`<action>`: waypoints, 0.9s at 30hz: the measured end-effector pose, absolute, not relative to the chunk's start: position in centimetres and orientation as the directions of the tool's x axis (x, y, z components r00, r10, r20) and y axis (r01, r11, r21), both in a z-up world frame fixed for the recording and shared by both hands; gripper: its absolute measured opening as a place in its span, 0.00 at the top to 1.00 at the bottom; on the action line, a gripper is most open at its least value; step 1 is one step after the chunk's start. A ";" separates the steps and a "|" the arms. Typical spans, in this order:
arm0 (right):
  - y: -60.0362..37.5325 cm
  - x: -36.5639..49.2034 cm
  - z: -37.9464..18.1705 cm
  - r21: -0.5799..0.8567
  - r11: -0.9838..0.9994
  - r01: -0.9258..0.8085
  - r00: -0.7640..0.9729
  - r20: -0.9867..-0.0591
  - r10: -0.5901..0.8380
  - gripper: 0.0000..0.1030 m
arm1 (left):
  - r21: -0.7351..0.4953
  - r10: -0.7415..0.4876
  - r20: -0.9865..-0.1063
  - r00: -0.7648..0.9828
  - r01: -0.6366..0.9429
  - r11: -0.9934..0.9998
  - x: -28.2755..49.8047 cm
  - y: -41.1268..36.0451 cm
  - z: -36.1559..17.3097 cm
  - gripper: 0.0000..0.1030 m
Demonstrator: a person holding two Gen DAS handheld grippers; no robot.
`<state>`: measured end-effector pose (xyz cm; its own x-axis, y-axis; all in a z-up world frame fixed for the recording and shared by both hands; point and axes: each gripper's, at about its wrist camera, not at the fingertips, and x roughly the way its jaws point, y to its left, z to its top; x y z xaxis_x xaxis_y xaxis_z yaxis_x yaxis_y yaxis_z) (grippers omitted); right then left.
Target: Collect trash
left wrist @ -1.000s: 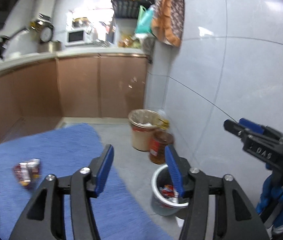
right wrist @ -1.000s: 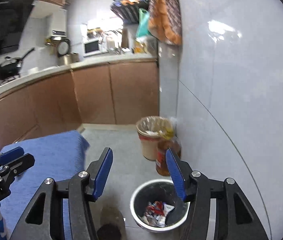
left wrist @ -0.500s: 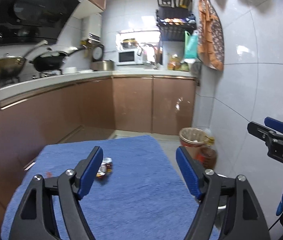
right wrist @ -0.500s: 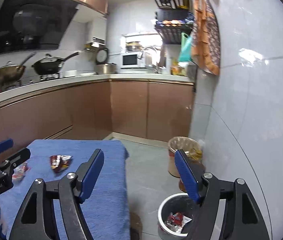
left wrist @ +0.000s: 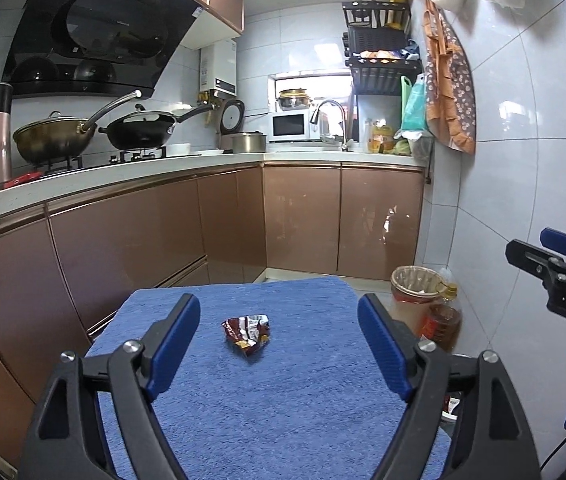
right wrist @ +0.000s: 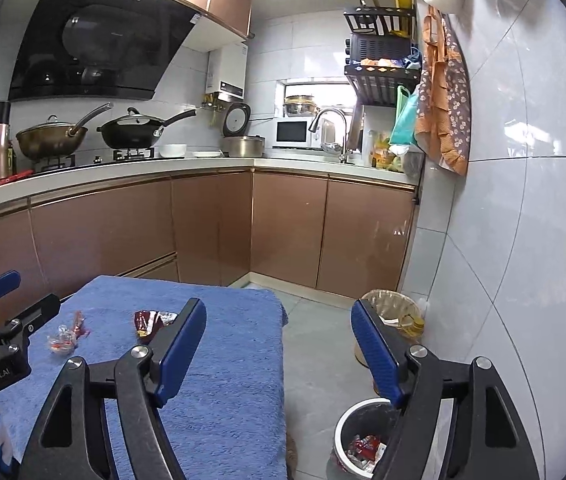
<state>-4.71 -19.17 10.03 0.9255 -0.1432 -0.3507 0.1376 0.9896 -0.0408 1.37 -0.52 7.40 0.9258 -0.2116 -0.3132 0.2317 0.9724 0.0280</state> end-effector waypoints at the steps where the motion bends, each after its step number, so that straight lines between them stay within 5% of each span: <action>1: -18.9 -4.7 9.8 -0.041 0.990 0.135 0.925 -0.352 -0.141 0.29 | 0.026 -0.209 -0.314 0.926 0.229 0.973 1.4 -0.4 7.3 0.22; 27: -19.8 -3.2 8.6 0.016 0.996 0.083 0.925 -0.374 -0.071 0.26 | 0.085 -0.168 -0.365 0.916 0.213 0.973 1.6 -1.9 6.1 0.22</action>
<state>-3.22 -19.82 8.58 0.9247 -0.0710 -0.3740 0.0831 0.9964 0.0164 1.65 -1.88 6.06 0.9156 -0.1682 -0.3652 0.2127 0.9734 0.0850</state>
